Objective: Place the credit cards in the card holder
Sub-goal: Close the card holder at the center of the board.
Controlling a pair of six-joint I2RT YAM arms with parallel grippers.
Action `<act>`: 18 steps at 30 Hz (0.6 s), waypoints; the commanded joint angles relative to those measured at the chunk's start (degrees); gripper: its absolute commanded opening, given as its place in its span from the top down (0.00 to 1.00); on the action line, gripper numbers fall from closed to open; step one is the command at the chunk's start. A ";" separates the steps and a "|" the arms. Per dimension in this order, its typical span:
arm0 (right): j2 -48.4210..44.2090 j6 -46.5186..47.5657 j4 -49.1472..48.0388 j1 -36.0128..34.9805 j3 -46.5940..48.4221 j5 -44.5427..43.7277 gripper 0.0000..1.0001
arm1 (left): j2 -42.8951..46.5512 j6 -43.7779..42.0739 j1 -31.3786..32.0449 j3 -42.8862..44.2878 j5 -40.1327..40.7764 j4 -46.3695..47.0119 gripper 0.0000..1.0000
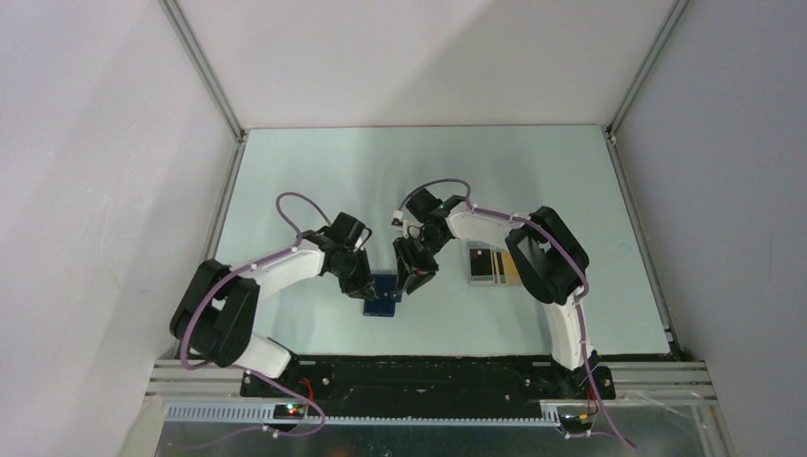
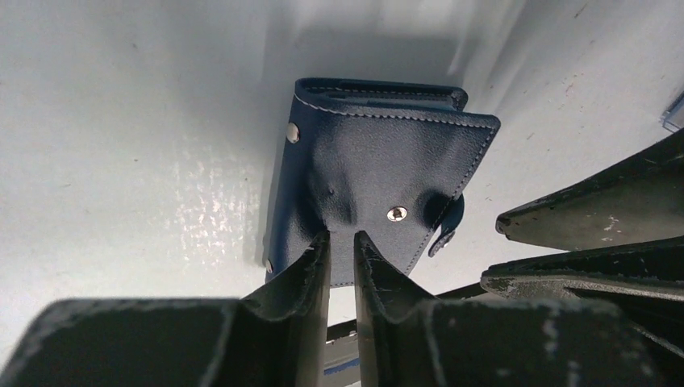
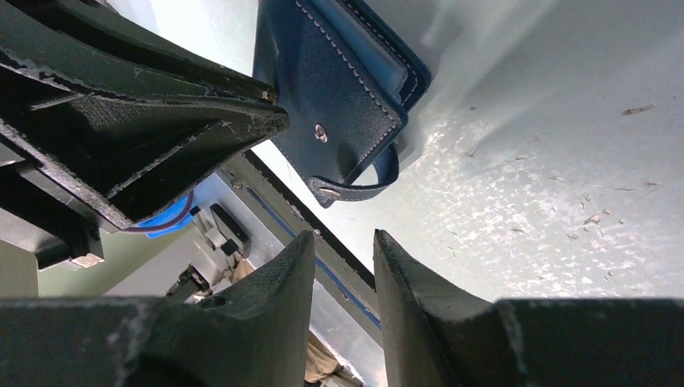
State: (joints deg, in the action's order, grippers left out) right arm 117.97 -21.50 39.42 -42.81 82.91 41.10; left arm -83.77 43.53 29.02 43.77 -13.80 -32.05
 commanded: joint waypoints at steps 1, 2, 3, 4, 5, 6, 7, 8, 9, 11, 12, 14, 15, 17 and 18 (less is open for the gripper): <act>1.26 -0.80 0.43 -0.18 1.82 -0.21 0.63 | -1.89 0.14 0.59 0.17 -0.52 0.70 0.79; 1.46 -0.82 0.47 -0.17 1.82 -0.05 0.63 | -2.51 0.04 0.64 0.24 -0.33 0.73 0.79; 1.51 -0.91 0.39 -0.11 1.77 0.12 0.63 | -2.79 -0.04 0.86 0.30 -0.25 0.73 0.79; 1.72 -0.96 0.33 -0.05 1.79 0.21 0.64 | -3.29 -0.09 1.00 0.23 -0.06 0.73 0.80; 1.86 -1.04 0.32 0.06 1.81 0.38 0.64 | -3.44 -0.06 1.06 0.16 0.02 0.75 0.80; 2.07 -1.25 0.24 0.07 1.81 0.43 0.64 | -3.73 -0.03 1.16 0.00 0.23 0.69 0.80; 2.17 -1.35 0.23 0.11 1.92 0.57 0.65 | -3.71 0.02 1.23 -0.09 0.38 0.73 0.80; 2.48 -1.57 0.20 0.14 1.95 0.74 0.65 | -3.69 0.12 1.33 -0.26 0.62 0.80 0.80; 2.65 -1.73 0.03 0.13 1.94 1.09 0.65 | -3.73 0.14 1.41 -0.35 0.75 0.74 0.80; 2.88 -2.07 -0.55 0.04 1.97 1.72 0.66 | -3.93 0.15 1.66 -0.35 0.98 0.73 0.81; 2.97 -2.30 -0.85 0.02 1.98 1.84 0.66 | -4.14 0.04 1.79 -0.28 1.02 0.69 0.81; 3.39 -2.73 -1.58 0.12 2.03 2.06 0.68 | -4.21 -0.01 2.03 -0.27 1.21 0.64 0.82; 3.82 -2.88 -1.78 0.21 2.10 2.34 0.69 | -4.23 -0.02 2.11 -0.22 1.27 0.62 0.82; 4.68 -3.26 -2.55 0.24 2.38 2.55 0.70 | -4.19 -0.02 2.32 0.01 1.32 0.61 0.82; 5.01 -3.30 -2.61 0.15 2.83 2.56 0.71 | -4.16 -0.02 2.35 0.11 1.36 0.59 0.82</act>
State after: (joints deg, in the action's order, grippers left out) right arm 121.36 -23.59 38.35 -42.78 83.09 42.02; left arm -85.86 43.53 29.65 44.31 -13.72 -31.64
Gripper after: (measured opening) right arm 0.302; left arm 0.184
